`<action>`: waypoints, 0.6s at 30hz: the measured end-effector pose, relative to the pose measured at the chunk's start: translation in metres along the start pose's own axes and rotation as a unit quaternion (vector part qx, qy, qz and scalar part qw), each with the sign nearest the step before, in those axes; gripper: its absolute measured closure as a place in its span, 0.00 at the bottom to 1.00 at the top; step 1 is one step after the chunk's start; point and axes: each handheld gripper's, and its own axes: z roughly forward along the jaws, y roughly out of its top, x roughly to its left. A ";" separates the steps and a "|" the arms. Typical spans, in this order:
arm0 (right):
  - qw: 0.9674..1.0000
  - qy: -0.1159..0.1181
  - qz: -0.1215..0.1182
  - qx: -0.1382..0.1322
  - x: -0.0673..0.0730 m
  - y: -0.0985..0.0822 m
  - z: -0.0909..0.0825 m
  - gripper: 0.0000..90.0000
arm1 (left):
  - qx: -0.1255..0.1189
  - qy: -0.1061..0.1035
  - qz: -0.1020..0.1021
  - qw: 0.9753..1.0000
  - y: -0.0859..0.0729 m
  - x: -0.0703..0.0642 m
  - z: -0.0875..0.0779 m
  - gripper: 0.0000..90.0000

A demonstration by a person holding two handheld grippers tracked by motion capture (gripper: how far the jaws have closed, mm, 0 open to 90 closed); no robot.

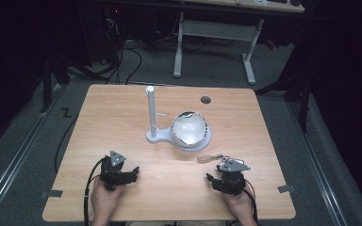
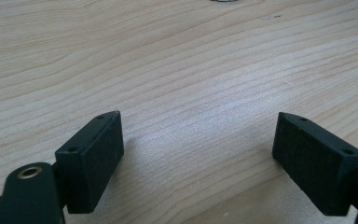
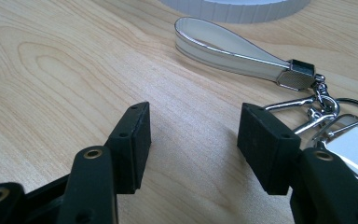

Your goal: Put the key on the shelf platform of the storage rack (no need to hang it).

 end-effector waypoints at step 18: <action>1.000 0.001 0.000 0.001 0.000 0.000 0.000 0.47 | 0.000 0.000 -0.001 1.000 0.000 0.000 0.000 0.18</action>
